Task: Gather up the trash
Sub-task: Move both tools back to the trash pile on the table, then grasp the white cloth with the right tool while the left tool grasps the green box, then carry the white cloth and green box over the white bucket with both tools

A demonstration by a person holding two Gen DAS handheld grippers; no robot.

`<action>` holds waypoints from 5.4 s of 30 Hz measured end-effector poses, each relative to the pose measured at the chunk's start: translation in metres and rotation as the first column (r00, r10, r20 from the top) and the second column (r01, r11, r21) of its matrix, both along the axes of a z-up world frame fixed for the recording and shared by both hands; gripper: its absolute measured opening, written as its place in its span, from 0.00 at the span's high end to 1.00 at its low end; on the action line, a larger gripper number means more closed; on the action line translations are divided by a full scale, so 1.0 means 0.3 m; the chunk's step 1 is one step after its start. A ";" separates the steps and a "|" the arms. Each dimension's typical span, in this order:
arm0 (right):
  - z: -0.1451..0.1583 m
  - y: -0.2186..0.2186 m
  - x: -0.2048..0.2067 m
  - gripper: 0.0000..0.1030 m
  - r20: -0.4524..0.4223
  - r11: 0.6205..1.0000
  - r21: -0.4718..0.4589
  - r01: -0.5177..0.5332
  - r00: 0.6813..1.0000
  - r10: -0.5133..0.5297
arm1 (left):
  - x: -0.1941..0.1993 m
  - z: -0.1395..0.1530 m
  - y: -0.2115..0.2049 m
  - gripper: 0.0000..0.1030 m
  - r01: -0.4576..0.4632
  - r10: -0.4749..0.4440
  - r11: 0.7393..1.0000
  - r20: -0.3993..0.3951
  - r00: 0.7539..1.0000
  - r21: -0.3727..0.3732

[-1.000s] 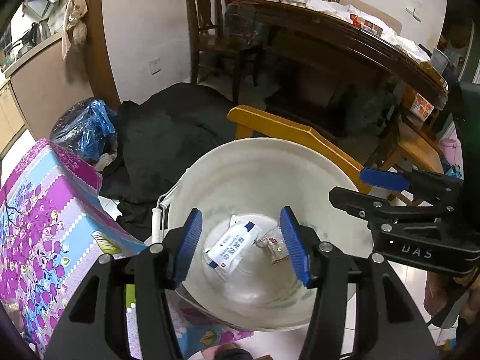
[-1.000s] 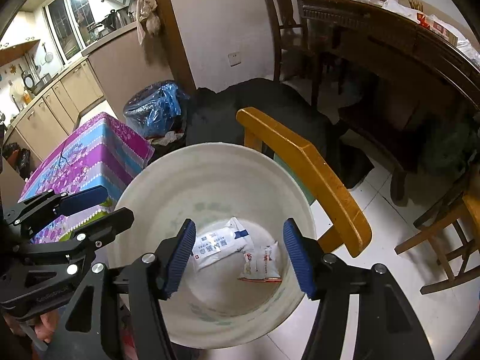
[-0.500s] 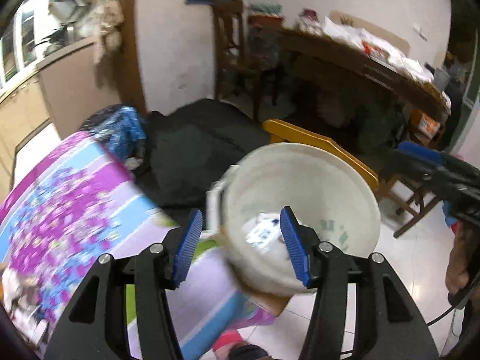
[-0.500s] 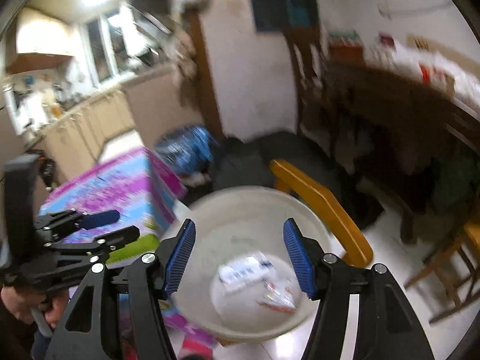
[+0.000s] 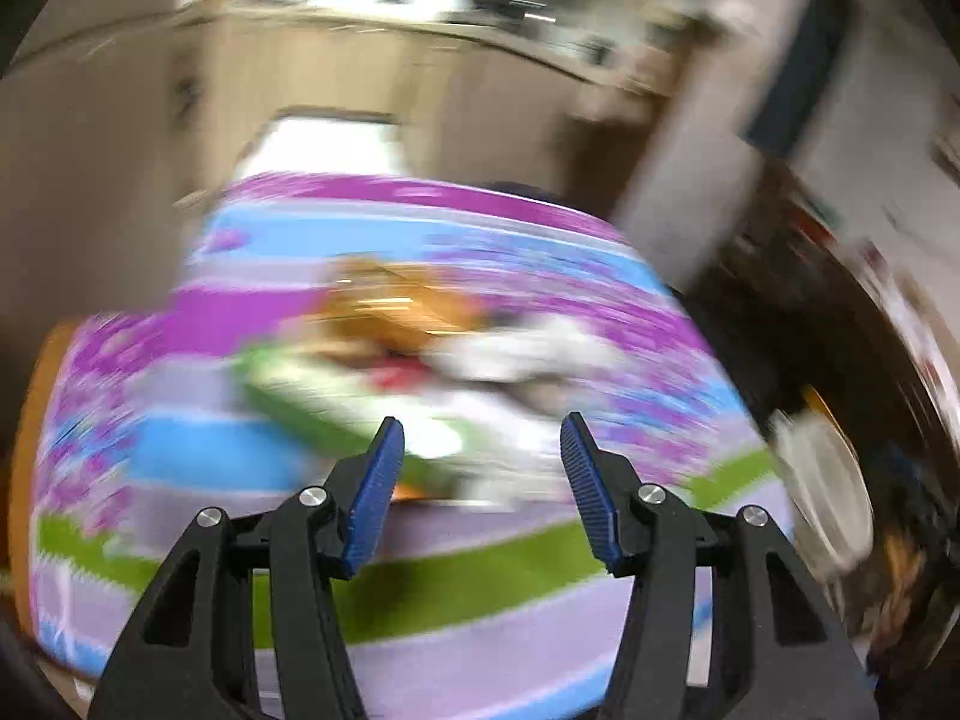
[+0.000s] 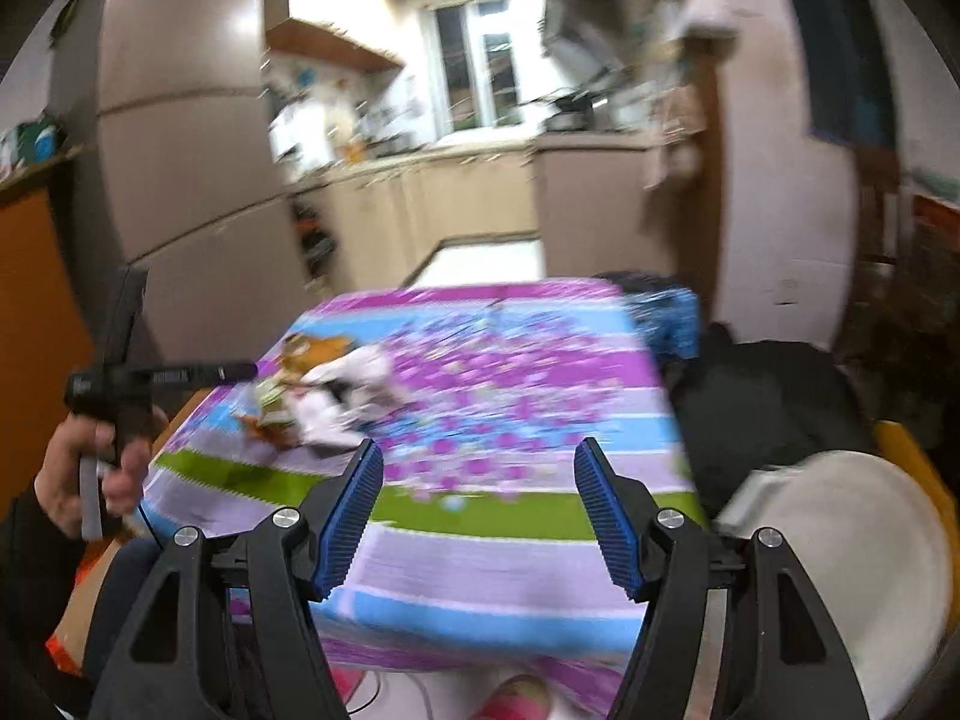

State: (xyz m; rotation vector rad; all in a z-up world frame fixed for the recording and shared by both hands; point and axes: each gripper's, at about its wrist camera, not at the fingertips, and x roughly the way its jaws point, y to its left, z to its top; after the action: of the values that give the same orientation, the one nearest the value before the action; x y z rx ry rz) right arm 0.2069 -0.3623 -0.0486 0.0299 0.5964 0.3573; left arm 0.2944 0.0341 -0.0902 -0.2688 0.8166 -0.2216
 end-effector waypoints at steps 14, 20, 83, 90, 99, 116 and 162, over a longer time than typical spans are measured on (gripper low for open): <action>-0.161 0.517 0.541 0.31 -0.165 0.981 -0.055 -0.185 0.971 0.174 | 0.123 -0.004 0.144 0.48 0.034 -0.035 0.998 -0.025 0.999 -0.058; -0.204 0.596 0.651 0.31 -0.190 0.973 -0.131 -0.192 0.968 0.166 | 0.221 -0.009 0.137 0.47 0.067 -0.069 0.997 -0.048 0.996 -0.042; -0.132 0.308 0.342 0.53 -0.139 0.959 0.272 -0.074 0.984 0.115 | 0.231 -0.263 0.169 0.25 -0.144 0.047 0.917 -0.258 0.965 -0.371; -0.133 0.294 0.326 0.53 -0.133 0.960 0.276 -0.058 0.986 0.098 | 0.218 -0.249 0.165 0.57 -0.174 0.096 0.928 -0.240 0.966 -0.330; -0.061 0.297 0.247 0.53 -0.043 0.979 0.202 -0.026 0.998 0.036 | 0.130 -0.061 0.172 0.77 -0.170 0.165 0.957 -0.039 0.985 -0.234; 0.134 0.221 0.056 0.53 0.148 0.987 0.046 0.151 0.977 -0.157 | 0.020 0.250 -0.197 0.79 0.074 -0.058 0.995 0.209 0.976 -0.073; 0.125 -0.948 -0.341 0.54 -0.018 0.712 -0.170 0.681 0.720 -0.693 | -0.094 0.242 -1.630 0.79 0.653 -0.655 0.755 0.082 0.751 0.050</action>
State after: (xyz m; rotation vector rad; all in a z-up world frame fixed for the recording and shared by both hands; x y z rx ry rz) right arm 0.1045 -0.6466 -0.0112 0.1192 0.6480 -0.4316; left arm 0.2660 -0.4550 -0.0178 0.0628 0.7933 -0.8890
